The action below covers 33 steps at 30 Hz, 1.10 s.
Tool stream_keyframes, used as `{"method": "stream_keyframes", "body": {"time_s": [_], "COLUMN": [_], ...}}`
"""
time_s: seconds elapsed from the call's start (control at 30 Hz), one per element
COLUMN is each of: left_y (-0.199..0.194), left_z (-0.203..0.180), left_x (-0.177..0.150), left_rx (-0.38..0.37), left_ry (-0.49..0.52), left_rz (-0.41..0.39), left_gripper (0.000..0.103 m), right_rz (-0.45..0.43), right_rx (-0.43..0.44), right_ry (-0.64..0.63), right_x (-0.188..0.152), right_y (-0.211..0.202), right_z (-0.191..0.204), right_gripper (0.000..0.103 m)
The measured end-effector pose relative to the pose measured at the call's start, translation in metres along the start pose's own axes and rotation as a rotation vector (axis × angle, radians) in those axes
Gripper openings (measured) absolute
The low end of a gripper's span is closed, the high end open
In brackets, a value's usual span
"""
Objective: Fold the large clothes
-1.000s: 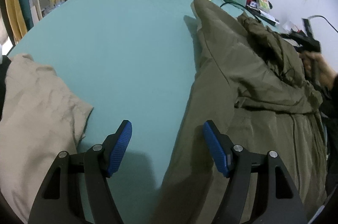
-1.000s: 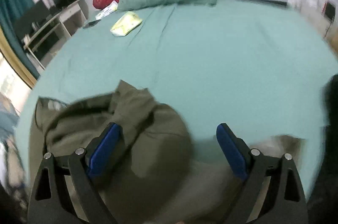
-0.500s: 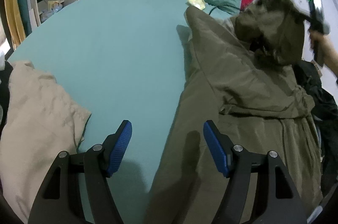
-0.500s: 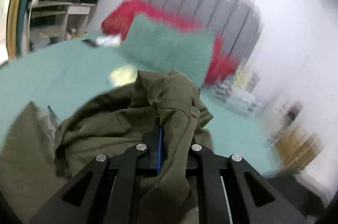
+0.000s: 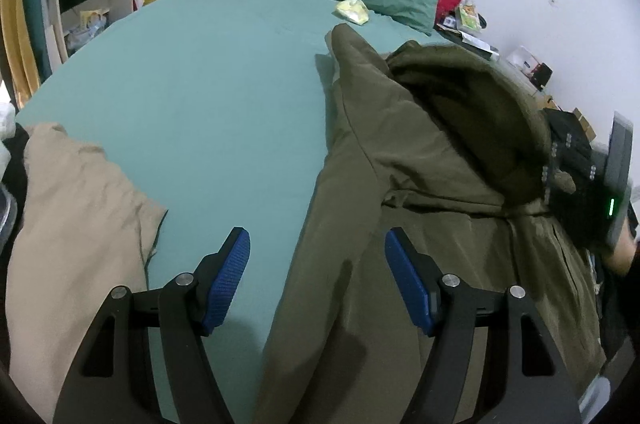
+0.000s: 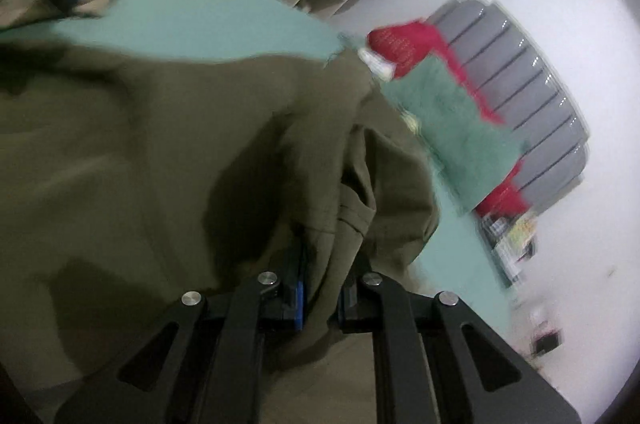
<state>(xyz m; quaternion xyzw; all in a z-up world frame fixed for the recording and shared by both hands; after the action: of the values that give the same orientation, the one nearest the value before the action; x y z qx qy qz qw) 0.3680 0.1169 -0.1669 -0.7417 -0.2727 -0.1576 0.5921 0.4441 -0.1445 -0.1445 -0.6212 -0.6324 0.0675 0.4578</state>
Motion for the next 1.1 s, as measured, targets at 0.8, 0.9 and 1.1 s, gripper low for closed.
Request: {"method": "stream_keyframes", "body": {"time_s": [0.8,0.9,1.1], "left_y": [0.008,0.009,0.017], "left_z": [0.003,0.0,-0.001], "left_x": [0.007,0.008,0.004], "left_rx": [-0.017,-0.022,-0.024], "left_ry": [0.001,0.003,-0.009], "left_rz": [0.029,0.027,0.05], "left_gripper": [0.074,0.074,0.074], "right_rz": [0.233,0.203,0.141], "right_rx": [0.271,0.022,-0.526], "right_ry": [0.325,0.224,-0.126], "right_x": [-0.004,0.008,0.018], "right_y": [0.044,0.037,0.039], "right_z": [-0.029,-0.046,-0.081], "right_gripper": [0.008,0.007,0.007]}}
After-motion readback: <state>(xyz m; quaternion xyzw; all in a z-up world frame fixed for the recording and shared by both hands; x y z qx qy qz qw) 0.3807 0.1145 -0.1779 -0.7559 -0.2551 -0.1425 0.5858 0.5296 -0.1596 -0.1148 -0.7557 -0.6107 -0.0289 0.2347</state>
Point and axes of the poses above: each gripper's, at about its wrist camera, not at the fingertips, and y roughly the way its jaws point, z to its left, x to its top, the point moved 2 cm from there along y, roughly the way its jaws point, and after that the axes turned 4 degrees about z, right-handed, at the moved point
